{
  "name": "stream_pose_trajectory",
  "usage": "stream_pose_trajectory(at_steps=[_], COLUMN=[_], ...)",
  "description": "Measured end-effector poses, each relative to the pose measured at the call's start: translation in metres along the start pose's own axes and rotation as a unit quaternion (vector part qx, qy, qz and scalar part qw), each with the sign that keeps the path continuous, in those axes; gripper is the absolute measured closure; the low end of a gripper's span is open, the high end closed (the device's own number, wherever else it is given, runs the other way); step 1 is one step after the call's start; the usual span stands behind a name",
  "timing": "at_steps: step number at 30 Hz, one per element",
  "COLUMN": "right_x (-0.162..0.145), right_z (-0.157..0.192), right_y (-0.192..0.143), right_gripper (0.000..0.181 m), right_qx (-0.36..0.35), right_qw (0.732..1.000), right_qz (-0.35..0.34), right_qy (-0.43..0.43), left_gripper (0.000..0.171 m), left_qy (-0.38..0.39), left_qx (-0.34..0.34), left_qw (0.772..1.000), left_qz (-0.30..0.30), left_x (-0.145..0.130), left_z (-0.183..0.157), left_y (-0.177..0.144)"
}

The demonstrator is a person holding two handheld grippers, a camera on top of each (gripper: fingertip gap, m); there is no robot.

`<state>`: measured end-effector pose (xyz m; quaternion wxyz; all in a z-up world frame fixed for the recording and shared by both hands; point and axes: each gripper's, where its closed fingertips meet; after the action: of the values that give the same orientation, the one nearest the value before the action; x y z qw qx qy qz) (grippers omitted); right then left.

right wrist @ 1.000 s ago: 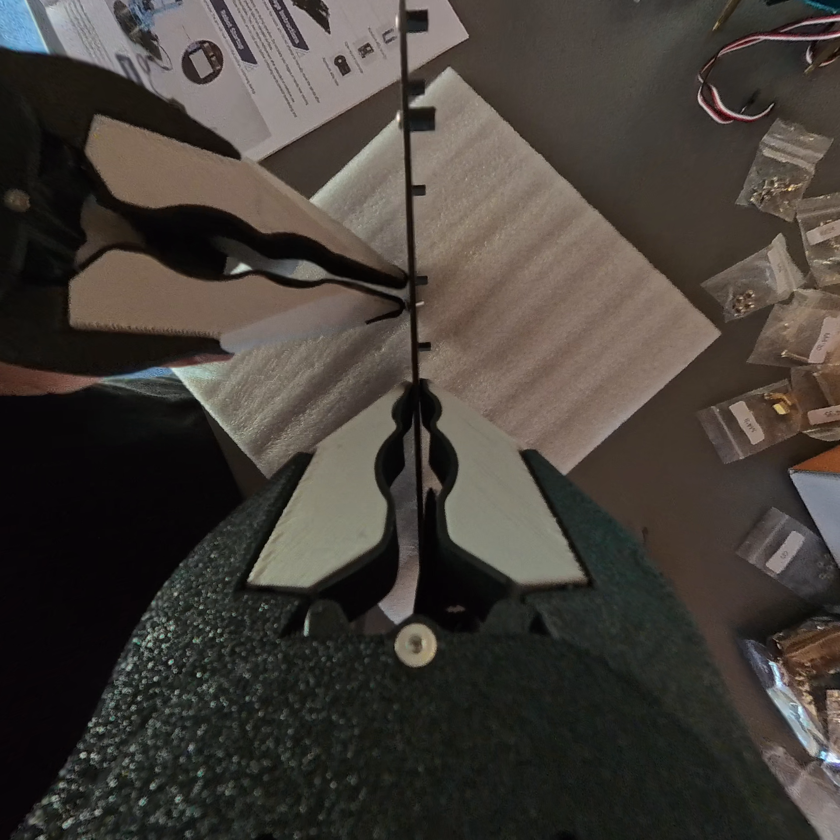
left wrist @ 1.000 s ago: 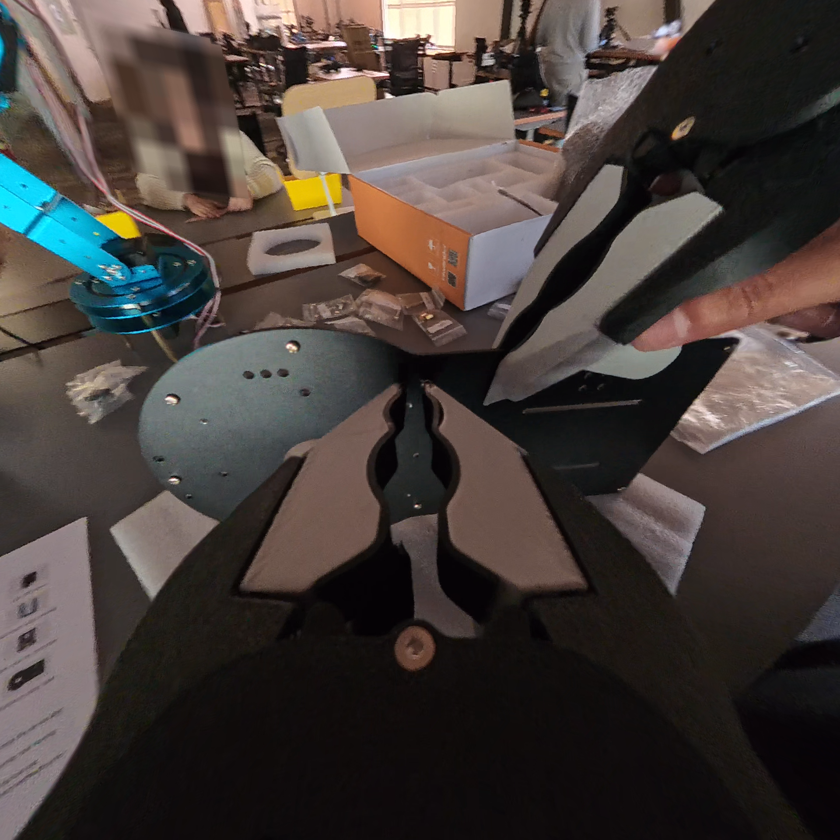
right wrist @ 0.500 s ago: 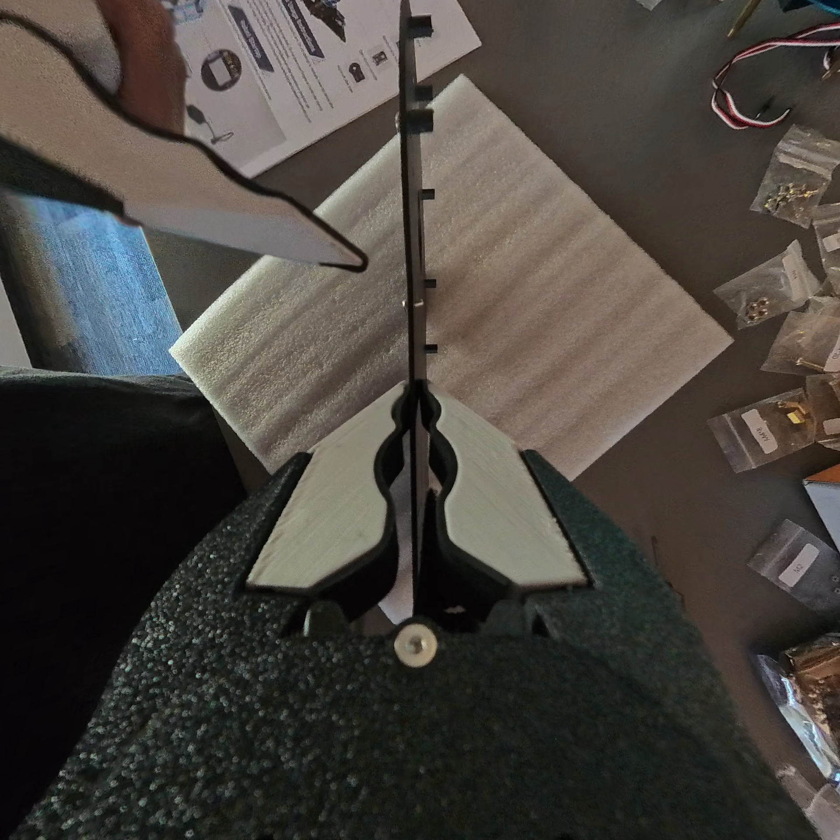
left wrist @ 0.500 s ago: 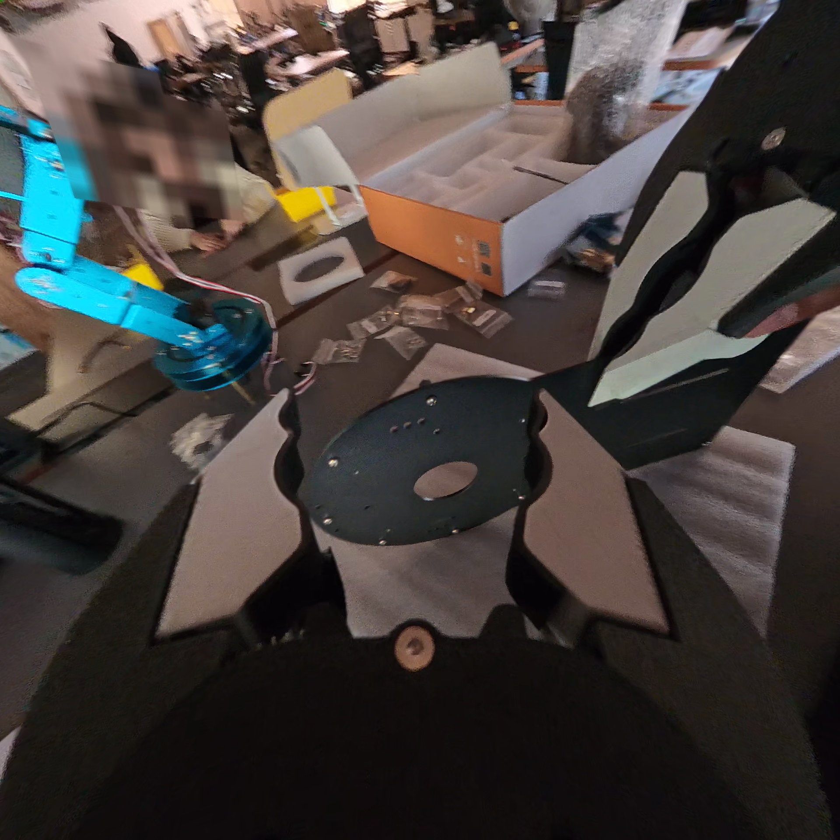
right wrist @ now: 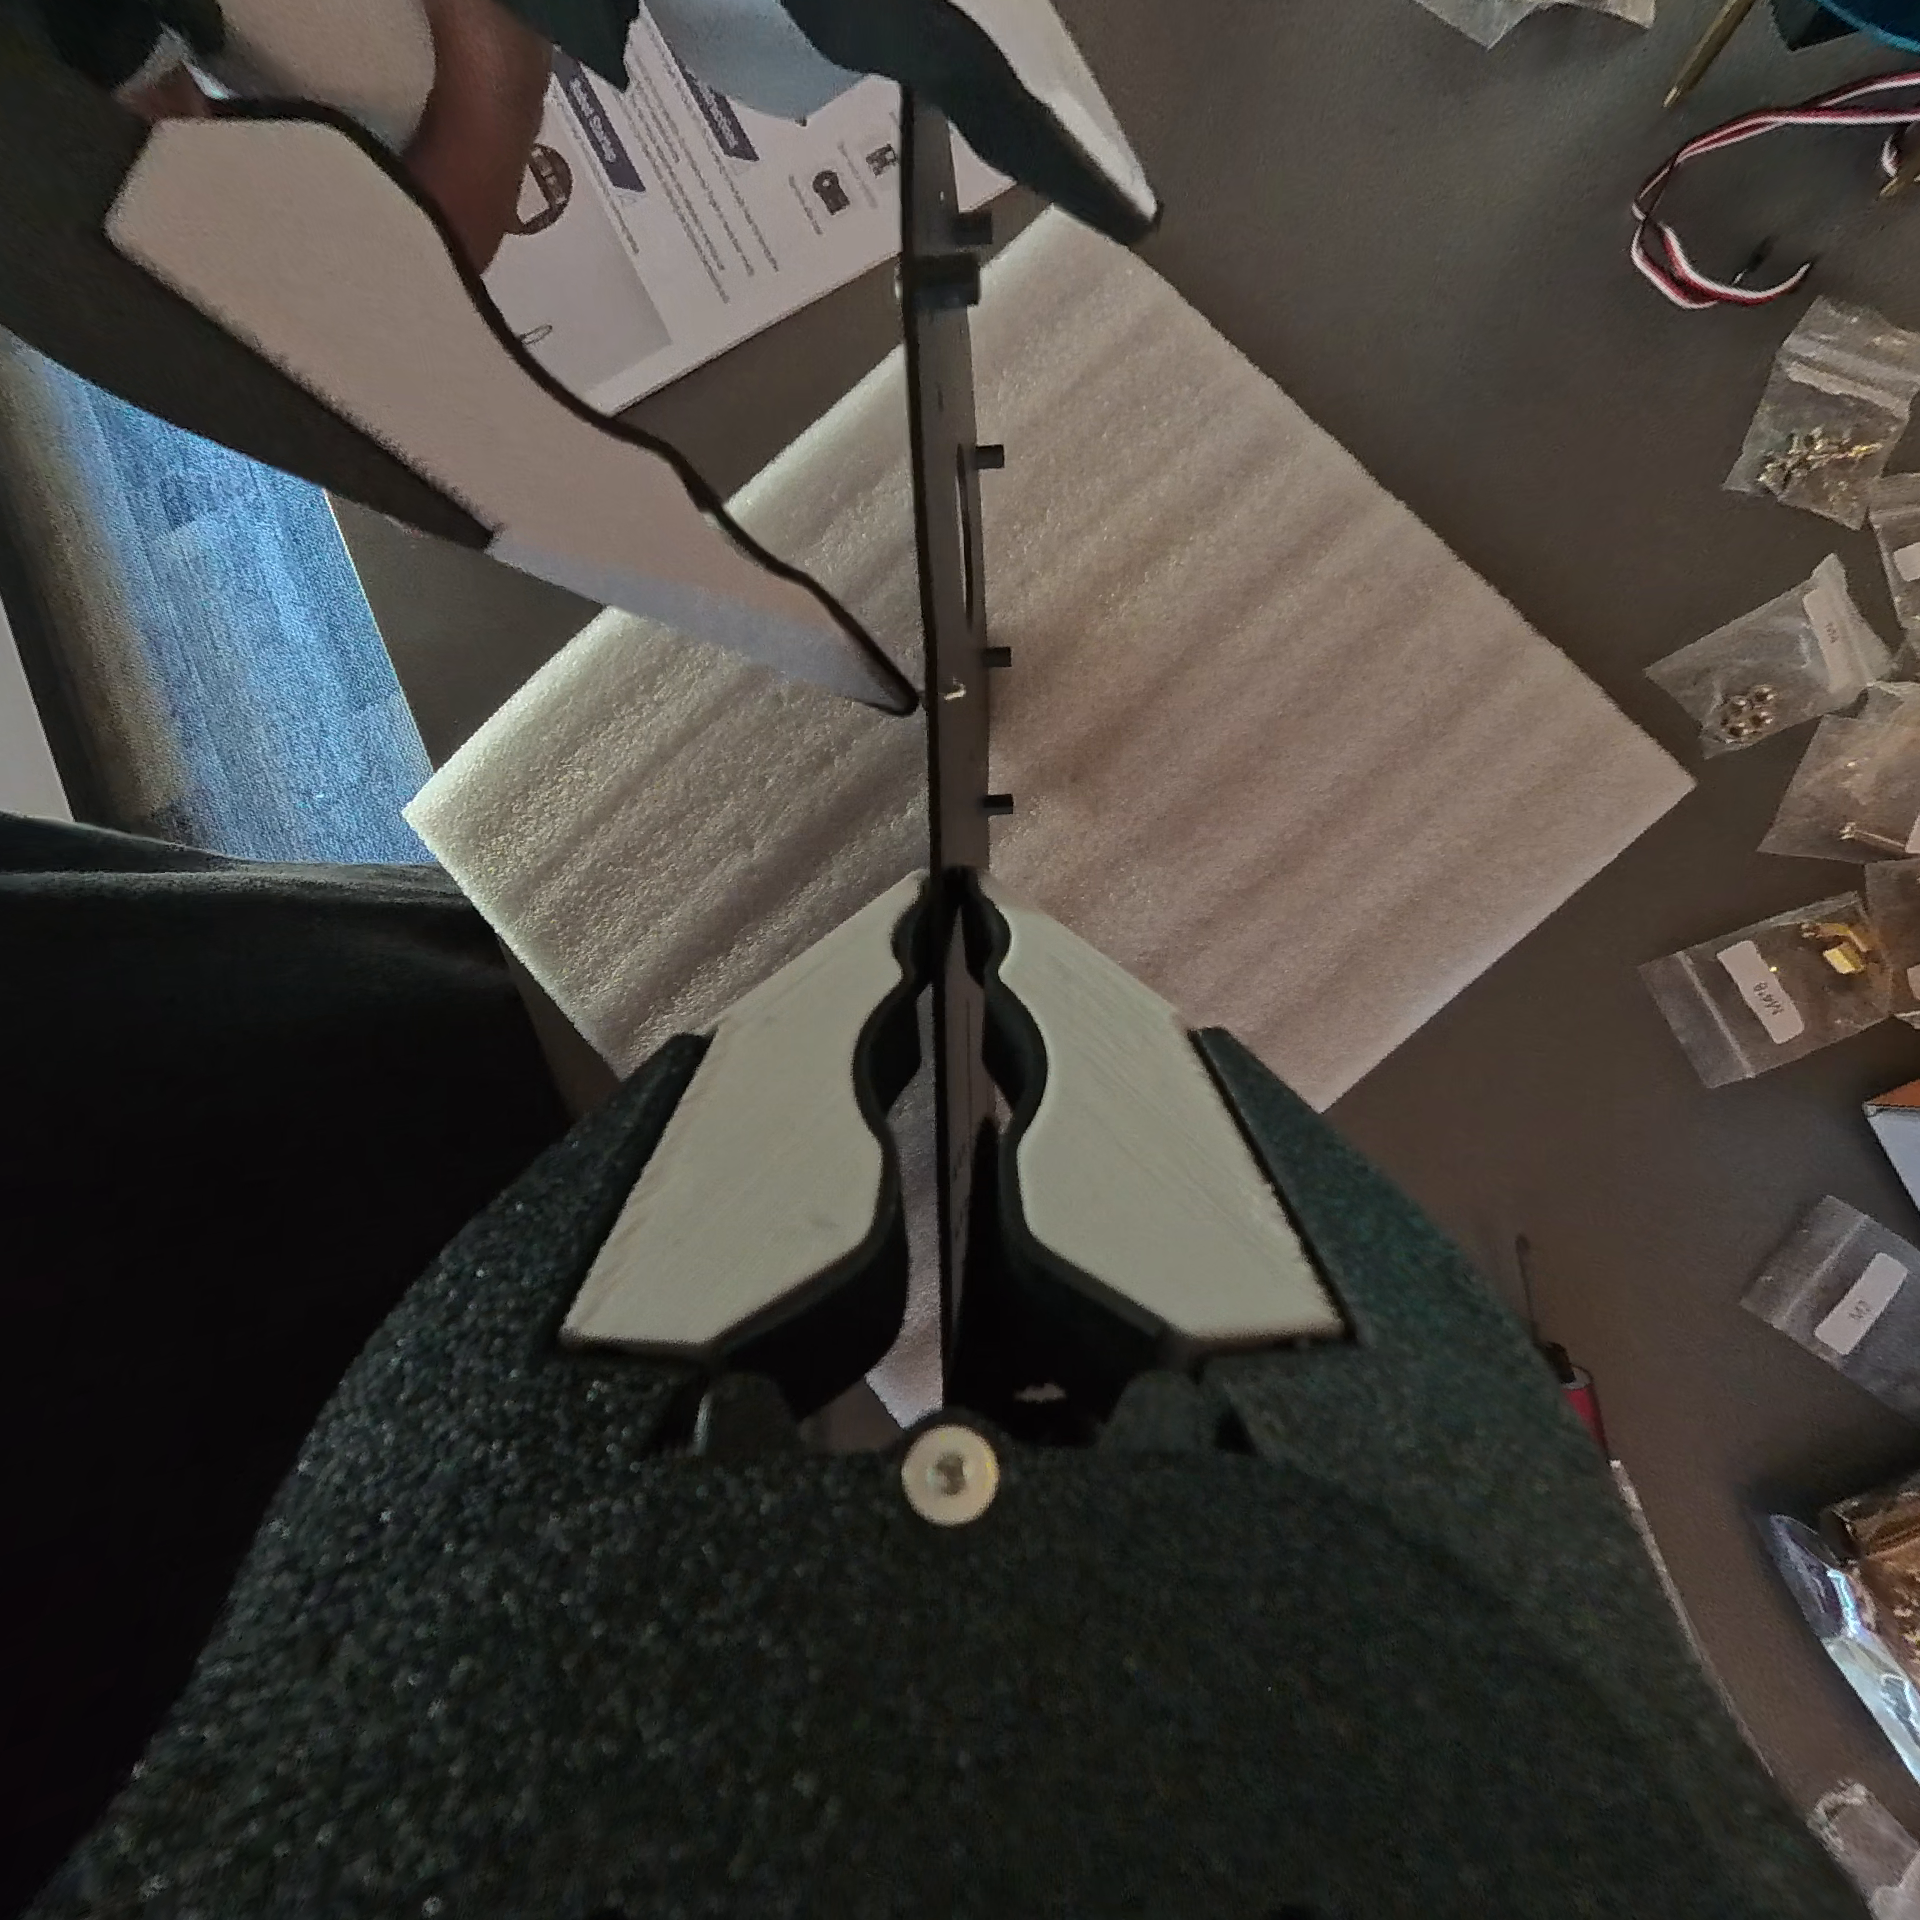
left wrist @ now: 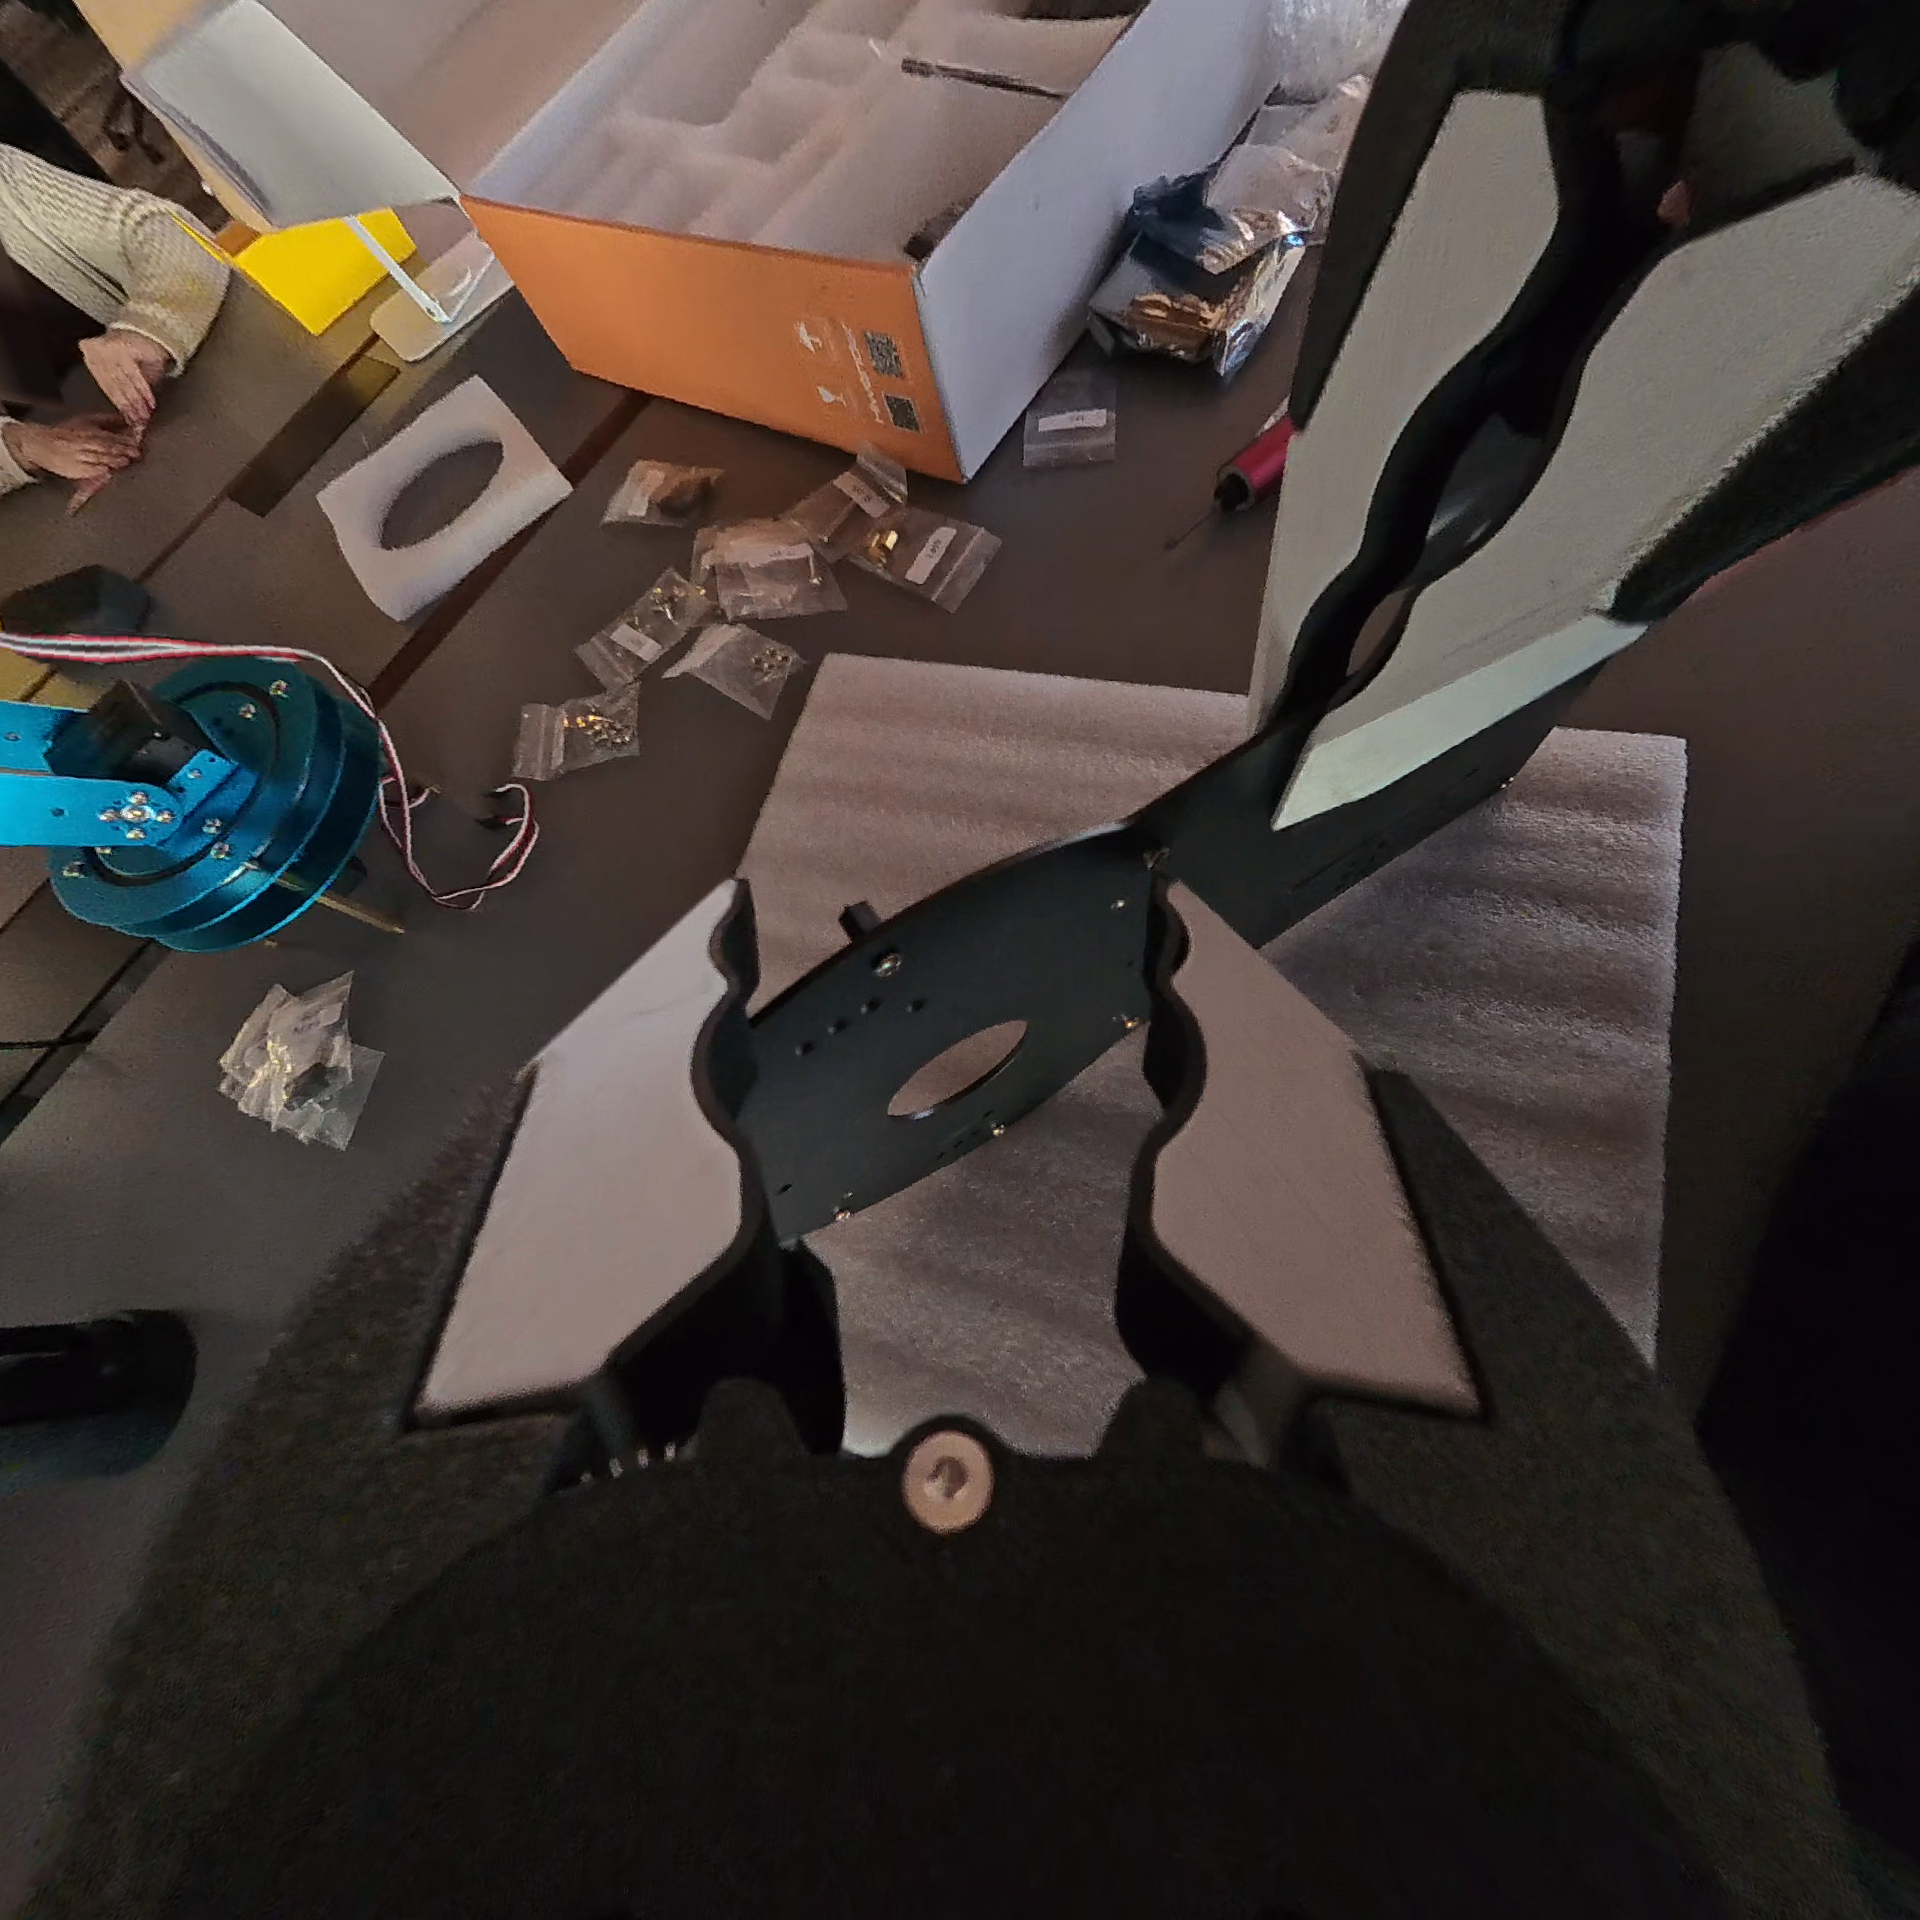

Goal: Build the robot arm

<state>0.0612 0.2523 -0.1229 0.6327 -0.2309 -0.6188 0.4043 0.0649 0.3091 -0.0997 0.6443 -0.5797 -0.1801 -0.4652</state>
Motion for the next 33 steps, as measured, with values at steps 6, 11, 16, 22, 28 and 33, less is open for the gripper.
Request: stream_pose_trajectory(at_steps=[6, 11, 16, 22, 28, 33], right_x=[-0.0003, -0.0004, -0.0028, -0.0054, -0.0048, -0.0039], right_z=[0.0032, 0.0031, 0.003, 0.006, 0.0084, 0.0099], right_y=[0.0005, 0.0008, 0.0026, 0.0038, -0.0003, -0.0036], right_gripper=[0.177, 0.177, 0.176, 0.175, 0.171, 0.168], right_qx=[0.014, 0.015, 0.019, 0.037, 0.063, 0.073], right_qw=[1.0, 1.0, 1.0, 0.999, 0.998, 0.997], right_qz=[-0.002, -0.005, -0.003, 0.0, -0.011, -0.021], right_qy=[0.004, 0.005, 0.005, 0.01, 0.021, 0.02], left_gripper=[0.093, 0.095, 0.095, 0.099, 0.099, 0.1], left_qy=[-0.021, -0.044, -0.044, -0.028, -0.034, -0.043], left_qx=[-0.012, -0.002, 0.007, 0.011, 0.008, 0.004], left_qw=[0.999, 0.998, 0.998, 0.998, 0.997, 0.996], left_qz=[0.026, 0.034, 0.048, 0.056, 0.068, 0.073], left_x=[-0.002, -0.0009, -0.0021, -0.0046, -0.0051, -0.0047], left_z=[-0.004, -0.002, -0.0023, -0.0043, -0.0041, -0.0042], left_y=[-0.0024, -0.0015, -0.0008, -0.0031, -0.0034, -0.0031])
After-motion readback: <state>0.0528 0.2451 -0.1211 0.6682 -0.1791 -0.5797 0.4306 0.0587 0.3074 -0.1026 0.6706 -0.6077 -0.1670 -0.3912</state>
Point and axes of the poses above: each gripper's, where its closed fingertips meet, y out along the fingers, x out of its top, z = x × y across the jaws, and after that the axes turned 3 degrees about y, right-handed
